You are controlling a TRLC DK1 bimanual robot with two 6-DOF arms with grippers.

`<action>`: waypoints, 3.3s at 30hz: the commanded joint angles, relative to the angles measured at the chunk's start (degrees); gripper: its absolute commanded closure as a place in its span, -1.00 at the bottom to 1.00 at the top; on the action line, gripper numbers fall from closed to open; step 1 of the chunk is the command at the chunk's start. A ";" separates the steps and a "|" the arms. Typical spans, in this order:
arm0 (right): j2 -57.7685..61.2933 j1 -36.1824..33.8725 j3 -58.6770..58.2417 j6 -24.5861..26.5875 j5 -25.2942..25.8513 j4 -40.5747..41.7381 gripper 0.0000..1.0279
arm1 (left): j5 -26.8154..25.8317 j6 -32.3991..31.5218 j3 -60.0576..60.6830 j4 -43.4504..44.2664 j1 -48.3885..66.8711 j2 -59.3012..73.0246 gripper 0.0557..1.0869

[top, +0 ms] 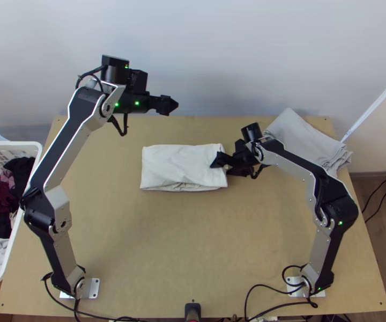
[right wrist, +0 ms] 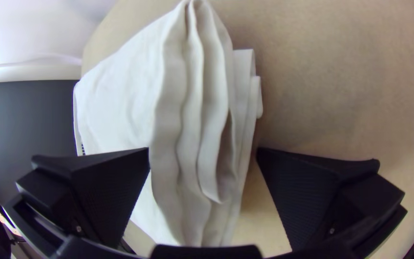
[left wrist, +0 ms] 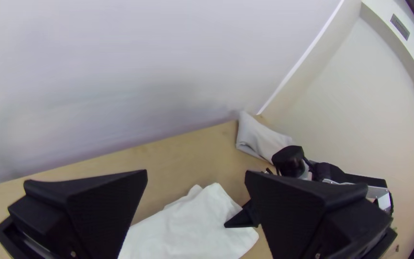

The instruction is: Fold the t-shirt

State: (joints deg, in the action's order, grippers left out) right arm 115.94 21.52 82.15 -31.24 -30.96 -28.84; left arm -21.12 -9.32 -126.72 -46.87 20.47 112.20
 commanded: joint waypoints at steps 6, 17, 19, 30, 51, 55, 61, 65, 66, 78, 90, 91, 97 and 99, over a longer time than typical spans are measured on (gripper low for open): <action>8.60 2.65 6.97 -0.22 -1.65 0.80 -0.93 | 2.05 1.32 1.12 -2.35 -1.48 -3.66 -0.92; 10.53 7.05 13.04 -1.19 -3.40 0.19 -0.07 | 3.46 2.20 1.47 -3.93 -2.54 -5.33 -0.92; 8.51 5.46 12.68 -1.89 -4.11 0.19 0.67 | 3.46 2.20 1.47 -3.93 -2.89 -5.50 -0.92; -7.04 -8.16 13.30 -5.58 -8.33 -0.08 0.94 | 3.55 1.94 2.53 -4.28 -3.42 -6.65 -0.92; -6.96 -32.15 30.79 -13.67 -13.86 2.39 0.94 | 3.55 2.03 3.93 -4.37 -3.59 -8.14 -0.92; -5.02 -35.40 34.22 -15.34 -14.30 2.65 0.94 | 3.55 2.03 3.93 -4.37 -3.59 -8.23 -0.92; -4.06 -38.74 34.13 -15.07 -15.97 2.47 0.94 | 3.55 2.20 3.84 -4.28 -3.59 -8.40 -0.92; -3.88 -40.24 31.58 -12.88 -16.41 1.07 0.94 | 3.55 2.29 3.84 -4.28 -3.59 -8.49 -0.92; -3.97 -40.59 30.88 -12.17 -16.41 0.54 0.94 | 3.55 2.20 3.84 -4.19 -3.59 -8.40 -0.92; -7.13 -44.63 19.28 0.22 -16.15 -5.17 0.94 | 3.46 2.03 3.84 -4.19 -3.15 -8.49 -0.92; -10.91 -50.17 11.45 11.21 -14.04 -10.89 -0.80 | 3.46 2.11 4.11 -4.54 -2.98 -8.84 -0.92; -11.35 -50.87 10.75 12.08 -13.69 -11.15 -0.89 | 3.46 2.11 4.11 -4.72 -2.89 -8.93 -0.92; -13.90 -56.15 6.97 17.45 -3.67 -11.06 -0.93 | 3.46 2.47 4.20 -5.07 -2.89 -9.46 -0.92; -14.95 -57.82 6.36 19.03 0.99 -10.62 -0.93 | 3.46 2.55 4.20 -5.25 -2.98 -9.72 -0.92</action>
State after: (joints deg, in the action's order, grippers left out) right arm 104.20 -34.24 89.95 -15.84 -33.52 -39.90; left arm -17.74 -7.57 -123.72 -51.62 17.30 104.92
